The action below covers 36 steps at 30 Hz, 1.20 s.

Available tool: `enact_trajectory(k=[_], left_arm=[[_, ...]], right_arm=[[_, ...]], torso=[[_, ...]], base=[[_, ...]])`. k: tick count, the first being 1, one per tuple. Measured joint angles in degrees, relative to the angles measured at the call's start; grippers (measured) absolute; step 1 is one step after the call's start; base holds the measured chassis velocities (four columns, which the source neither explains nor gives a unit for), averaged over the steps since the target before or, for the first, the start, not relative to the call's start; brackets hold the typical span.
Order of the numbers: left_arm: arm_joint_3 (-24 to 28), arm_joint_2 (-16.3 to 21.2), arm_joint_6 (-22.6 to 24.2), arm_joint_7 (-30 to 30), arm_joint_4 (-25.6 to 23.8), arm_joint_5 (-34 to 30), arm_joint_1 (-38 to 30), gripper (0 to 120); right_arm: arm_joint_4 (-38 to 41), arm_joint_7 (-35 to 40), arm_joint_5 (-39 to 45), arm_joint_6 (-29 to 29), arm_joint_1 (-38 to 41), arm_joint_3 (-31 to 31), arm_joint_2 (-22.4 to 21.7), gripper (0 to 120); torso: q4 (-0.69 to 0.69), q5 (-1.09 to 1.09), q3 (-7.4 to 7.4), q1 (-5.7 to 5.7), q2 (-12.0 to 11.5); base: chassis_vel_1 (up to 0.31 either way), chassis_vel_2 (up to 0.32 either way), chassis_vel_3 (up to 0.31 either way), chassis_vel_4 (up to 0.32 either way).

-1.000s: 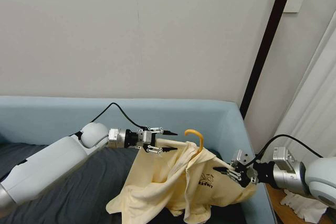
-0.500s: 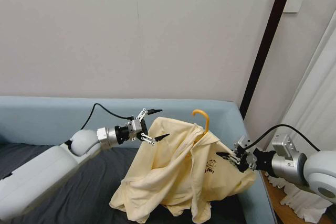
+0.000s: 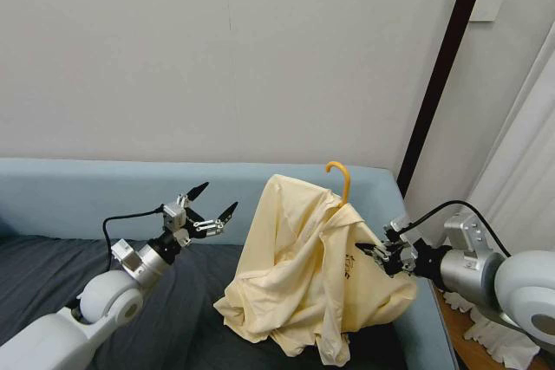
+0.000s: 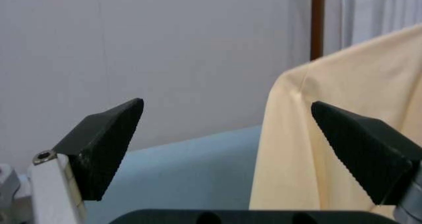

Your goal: Pick up the clothes from the sofa and hang them on the clothes hanger.

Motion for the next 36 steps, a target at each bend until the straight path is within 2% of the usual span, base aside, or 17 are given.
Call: enact_trajectory(k=[3,7,9,12,15,19,22,23,25,27,28,32,36], left_arm=[[-0.82,-1.79,-0.01,-3.42,-0.56,2.65,2.93,100],[-4.13,-6.72,-0.44,-6.27,-2.17,5.92,9.63,100],[-5.04,-7.63,-0.29,-6.57,-3.05,6.75,11.19,100],[-8.42,-11.43,0.98,-7.27,-7.67,10.63,17.58,100],[-7.84,-12.88,2.33,-7.26,-10.07,11.17,18.83,100],[-4.85,-11.46,4.55,-6.87,-13.28,10.16,18.04,100],[-1.45,-7.89,6.72,-7.51,-16.17,2.24,13.11,100],[-1.45,-7.89,6.72,-7.51,-16.17,2.24,13.11,100],[1.86,-5.03,8.15,-8.08,-17.78,-3.69,7.69,100],[4.09,-3.09,9.05,-8.13,-18.77,-7.06,4.06,100],[4.09,-3.09,9.05,-8.13,-18.77,-7.06,4.06,100],[10.59,0.03,9.89,-6.53,-19.15,-11.5,-3.92,100],[15.97,0.18,10.1,-5.87,-17.49,-12.78,-9.82,100]], right_arm=[[0.24,4.34,2.62,-0.08,0.13,1.68,-0.08,1],[-1.82,9.35,6.27,-0.06,-0.3,4.03,1.1,1],[-2.11,9.74,6.55,-0.04,-0.71,4.7,1.48,1],[-0.43,9.53,6.08,0.06,-1.35,4.86,2.7,1],[1.33,9.18,4.43,0.1,-1.55,3.66,3.36,1],[2.51,8.34,2.5,0.14,-0.87,1.87,3.54,1],[3.65,7.79,1.48,0.22,-0.5,1.09,3.48,1],[3.65,7.79,1.48,0.22,-0.5,1.09,3.48,1],[3.94,7.76,0.77,0.24,-1.07,0.76,3.64,1],[3.84,7.72,0.32,0.25,-1.32,0.39,4.0,1],[3.84,7.72,0.32,0.25,-1.32,0.39,4.0,1],[3.83,7.6,-0.37,0.27,-2.04,-0.03,4.63,1],[3.9,7.56,-0.49,0.29,-2.03,-0.16,4.98,1]], torso=[[0.0,0.01,0.0,0.0,0.0],[0.01,0.03,0.0,0.0,0.0],[0.01,0.02,0.0,0.0,0.0],[0.04,0.03,0.0,0.0,0.0],[0.05,0.0,0.0,0.0,0.0],[0.01,0.01,0.0,0.0,0.0],[0.02,0.01,0.0,0.0,0.0],[0.02,0.01,0.0,0.0,0.0],[0.0,0.02,0.01,0.0,0.0],[0.0,0.02,0.01,0.0,0.0],[0.0,0.02,0.01,0.0,0.0],[0.02,0.01,0.01,0.0,0.0],[0.03,0.0,0.01,0.0,-0.01]], base=[[0.0,0.0,0.0,0.0],[0.0,0.0,0.0,0.0],[0.0,0.0,0.0,0.0],[0.0,0.0,0.0,0.0],[0.0,0.0,0.0,0.0],[0.0,0.0,0.0,0.0],[0.0,0.0,0.0,0.0],[0.0,0.0,0.0,0.0],[0.0,0.0,0.0,0.0],[0.0,0.0,0.0,0.0],[0.0,0.0,0.0,0.0],[0.0,0.0,0.0,0.0],[0.0,0.0,0.0,0.0]])
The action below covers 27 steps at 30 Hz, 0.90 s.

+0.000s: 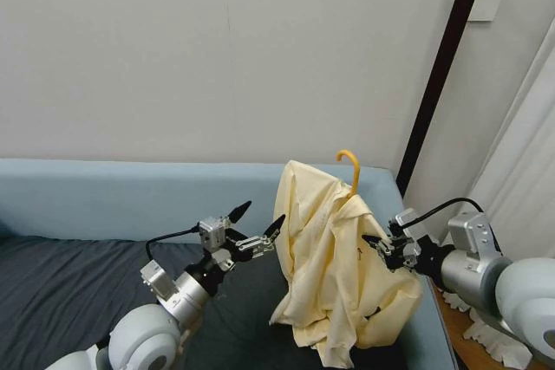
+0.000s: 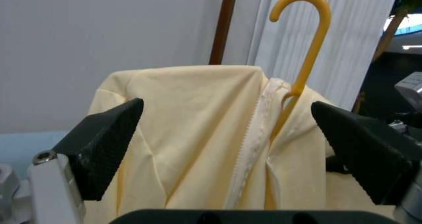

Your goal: Pick up the clothes from the sofa and hang them on the clothes hanger.

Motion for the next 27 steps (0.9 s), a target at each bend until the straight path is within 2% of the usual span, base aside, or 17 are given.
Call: enact_trajectory(k=[2,3,7,11,18,21,23,25,27], left_arm=[[4.81,-0.92,0.31,0.09,1.55,-0.4,-4.82,100],[4.81,-0.92,0.31,0.09,1.55,-0.4,-4.82,100],[12.25,-3.25,0.52,0.06,4.41,-0.68,-11.61,100],[14.82,-5.02,0.62,-0.13,6.29,-0.7,-14.36,97],[15.68,-7.13,0.61,-0.88,8.36,-0.74,-16.96,91],[16.28,-7.69,0.54,-0.87,9.42,-0.7,-17.93,77],[16.58,-7.89,0.52,-0.82,9.8,-0.61,-18.2,74],[17.16,-8.45,0.48,-0.75,10.52,-0.43,-18.84,62],[17.42,-8.74,0.47,-0.73,10.86,-0.39,-19.19,58]], right_arm=[[0.1,-0.04,-0.01,0.01,0.0,-0.13,0.04,1],[0.1,-0.04,-0.01,0.01,0.0,-0.13,0.04,1],[0.14,-0.11,-0.01,0.02,-0.04,-0.15,0.04,1],[0.08,-0.17,0.03,0.02,-0.05,-0.15,0.03,1],[-0.01,-0.26,-0.02,0.03,-0.25,-0.25,0.43,1],[-0.07,-0.27,-0.02,0.03,-0.26,-0.42,0.75,1],[-0.1,-0.27,-0.02,0.03,-0.26,-0.44,0.79,1],[-0.1,-0.28,0.04,0.03,-0.36,-0.45,0.81,1],[-0.07,-0.28,0.09,0.03,-0.39,-0.46,0.83,1]], torso=[[0.0,0.01,0.0,0.0,0.0],[0.0,0.01,0.0,0.0,0.0],[-0.02,0.02,0.0,0.0,0.0],[-0.01,0.01,0.0,0.0,0.0],[-0.01,0.01,0.0,0.01,0.0],[-0.01,0.01,0.0,0.0,0.0],[0.0,0.01,0.0,0.0,0.0],[0.0,0.01,0.0,0.0,0.0],[-0.01,0.01,0.0,0.0,0.0]], base=[[0.0,0.0,0.0,0.0],[0.0,0.0,0.0,0.0],[0.0,0.0,0.0,0.0],[0.0,0.0,0.0,0.0],[0.0,0.0,0.0,0.0],[0.0,0.0,0.0,0.0],[0.0,0.0,0.0,0.0],[0.0,0.0,0.0,0.0],[0.0,0.0,0.0,0.0]])
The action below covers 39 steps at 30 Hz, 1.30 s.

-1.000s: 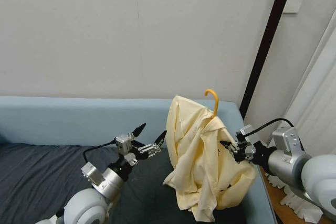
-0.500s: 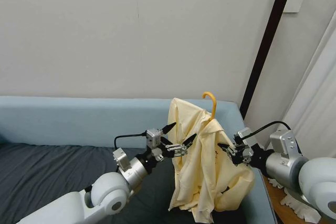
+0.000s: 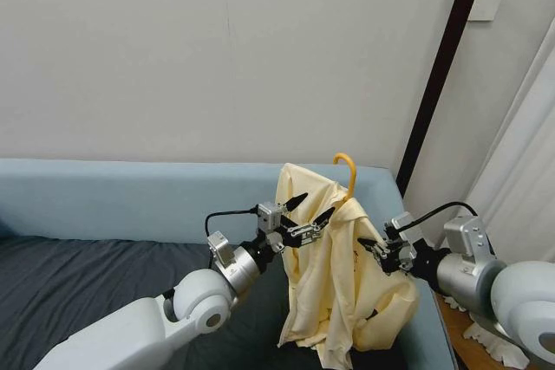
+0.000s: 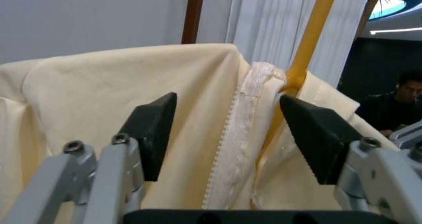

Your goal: Pick up the clothes from the sofa and hang them on the clothes hanger.

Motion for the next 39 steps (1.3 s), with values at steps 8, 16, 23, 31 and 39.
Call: enact_trajectory(k=[8,16,23,31,39], left_arm=[[1.98,-2.29,-0.05,0.07,2.21,-0.07,-2.65,25],[1.98,-2.03,-0.25,0.04,2.21,0.01,-2.56,0],[1.7,-1.86,-0.27,-0.29,1.62,-0.09,-3.98,0],[0.01,-0.98,-0.28,-0.94,0.41,0.19,-6.43,0],[1.02,2.68,0.1,-0.44,-2.7,7.32,-0.58,5]], right_arm=[[0.14,0.02,0.56,0.0,0.1,0.07,0.02,1],[0.16,0.17,0.7,0.0,0.08,0.1,0.18,1],[0.24,0.26,0.67,0.04,0.03,-0.06,0.26,1],[0.09,0.28,0.75,0.05,0.21,-0.09,0.5,1],[0.12,0.56,2.08,0.05,0.89,0.15,0.83,1]], torso=[[-0.01,0.0,0.0,0.0,0.0],[0.0,0.0,0.0,0.0,0.0],[0.0,-0.01,0.0,0.0,0.0],[0.0,-0.01,0.0,0.0,0.0],[0.01,-0.01,0.0,-0.01,0.01]], base=[[0.0,0.0,0.0,0.0],[0.0,0.0,0.0,0.0],[0.0,0.0,0.0,0.0],[0.0,0.0,0.0,0.0],[0.0,0.0,0.0,0.0]])
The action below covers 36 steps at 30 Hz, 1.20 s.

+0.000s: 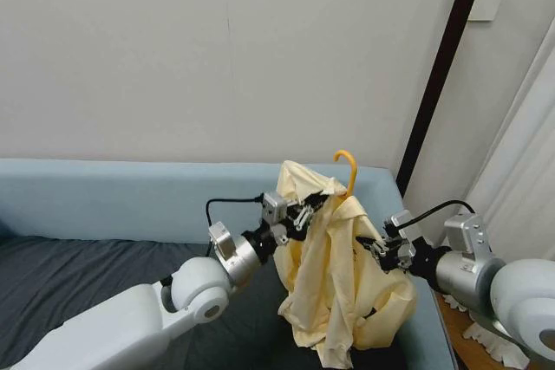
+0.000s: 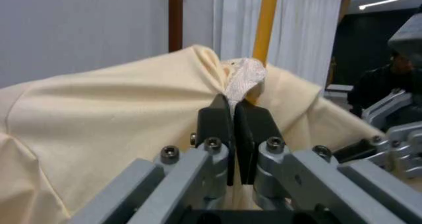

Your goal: Pick up the clothes from the sofa and hang them on the clothes hanger.

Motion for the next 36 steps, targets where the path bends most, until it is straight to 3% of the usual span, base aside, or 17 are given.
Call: enact_trajectory(k=[7,11,14,16,17,21,22,27,28,36], left_arm=[[-1.44,0.86,1.01,-1.07,-0.88,1.95,2.05,29],[-3.77,3.46,1.69,-0.78,-3.32,3.0,6.51,41],[-7.82,6.05,1.76,-0.82,-6.12,4.5,12.98,56],[-13.97,6.77,1.57,-1.04,-7.83,5.26,19.29,65],[-13.97,6.77,1.57,-1.04,-7.83,5.26,19.29,65],[-25.03,5.86,-0.13,-1.82,-9.28,8.09,32.52,83],[-25.03,5.86,-0.13,-1.82,-9.28,8.09,32.52,83],[-34.69,0.19,-5.06,-3.41,-7.97,15.14,50.43,99],[-34.69,0.19,-5.06,-3.41,-7.97,15.14,50.43,99],[-44.18,-11.59,-10.05,-4.38,-5.16,19.6,62.38,100]], right_arm=[[-0.44,-0.07,0.07,0.0,0.11,-0.05,0.57,1],[-0.77,-0.07,0.04,0.01,0.06,-0.02,0.98,1],[-0.78,0.51,0.71,0.05,0.1,0.51,1.2,1],[-0.75,1.83,2.77,0.05,0.81,1.06,0.98,1],[-0.75,1.83,2.77,0.05,0.81,1.06,0.98,1],[-0.61,5.64,7.03,0.05,1.72,2.64,0.55,1],[-0.61,5.64,7.03,0.05,1.72,2.64,0.55,1],[-1.02,13.65,14.53,0.0,1.13,7.63,0.19,1],[-1.02,13.65,14.53,0.0,1.13,7.63,0.19,1],[-1.63,25.27,23.58,-0.13,0.14,15.72,-1.19,1]], torso=[[-0.03,0.01,0.0,0.0,0.0],[-0.01,0.01,0.0,0.0,0.0],[-0.01,0.01,0.0,0.0,0.0],[-0.02,0.01,0.0,0.0,0.0],[-0.02,0.01,0.0,0.0,0.0],[0.0,0.0,0.0,0.0,0.0],[0.0,0.0,0.0,0.0,0.0],[0.0,0.01,-0.01,0.0,0.0],[0.0,0.01,-0.01,0.0,0.0],[-0.02,0.02,-0.01,0.0,0.0]], base=[[0.0,0.0,0.0,0.0],[0.0,0.0,0.0,0.0],[0.0,0.0,0.0,0.0],[0.0,0.0,0.0,0.0],[0.0,0.0,0.0,0.0],[0.0,0.0,0.0,0.0],[0.0,0.0,0.0,0.0],[0.0,0.0,0.0,0.0],[0.0,0.0,0.0,0.0],[0.0,0.0,0.0,0.0]])
